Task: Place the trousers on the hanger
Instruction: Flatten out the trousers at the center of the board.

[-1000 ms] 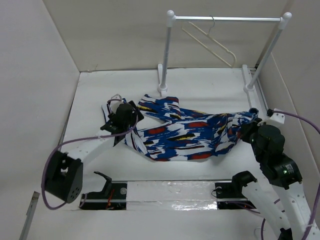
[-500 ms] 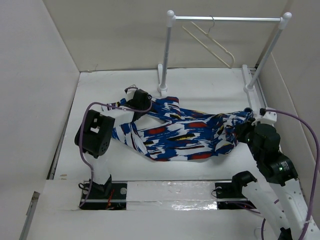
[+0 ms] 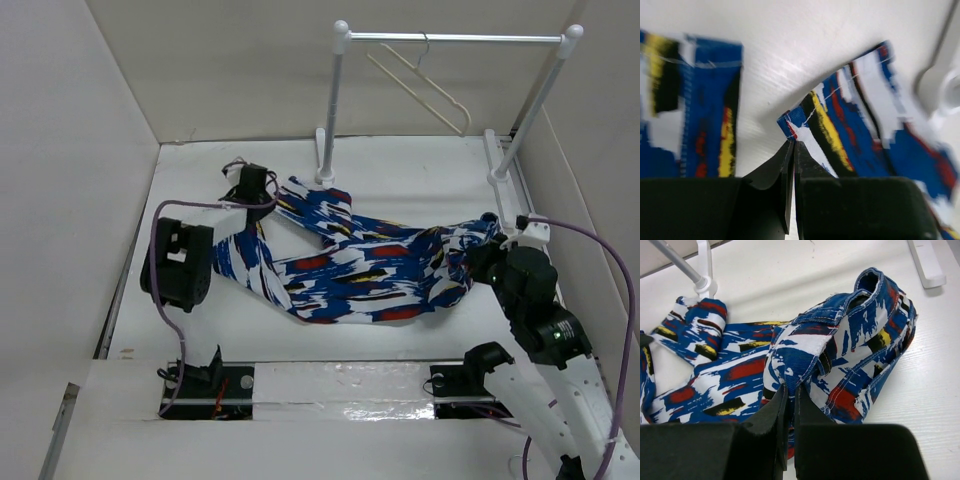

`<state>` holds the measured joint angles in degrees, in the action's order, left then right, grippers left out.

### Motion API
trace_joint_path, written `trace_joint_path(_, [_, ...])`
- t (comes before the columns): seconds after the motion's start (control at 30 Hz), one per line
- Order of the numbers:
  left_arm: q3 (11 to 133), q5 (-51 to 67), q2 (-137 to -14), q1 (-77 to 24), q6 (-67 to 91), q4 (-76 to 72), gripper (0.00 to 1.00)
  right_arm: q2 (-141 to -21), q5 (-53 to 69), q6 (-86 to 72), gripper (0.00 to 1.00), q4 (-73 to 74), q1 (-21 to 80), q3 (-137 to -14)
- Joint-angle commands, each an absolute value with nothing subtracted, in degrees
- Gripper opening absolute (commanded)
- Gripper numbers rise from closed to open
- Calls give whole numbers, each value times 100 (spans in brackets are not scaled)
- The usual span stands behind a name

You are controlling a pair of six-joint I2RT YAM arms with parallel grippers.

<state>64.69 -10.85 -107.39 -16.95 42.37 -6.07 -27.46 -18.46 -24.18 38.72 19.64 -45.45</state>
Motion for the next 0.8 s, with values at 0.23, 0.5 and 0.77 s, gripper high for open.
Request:
trace_joint_path(0.23, [7214,427,-8165,832,4447,-538,0,-2663,-1671,-2654,1,3507,2021,-4395])
trace_joint_path(0.5, [9807,512,-8316,1239,4299,650,0,-2514,-2073,-2734,0,3630,2021,-4684])
trace_joint_path(0.77, [10247,913,-8674,1450,4499,254,0,-2627,-1399,-3558,0,3437,2021,-3596])
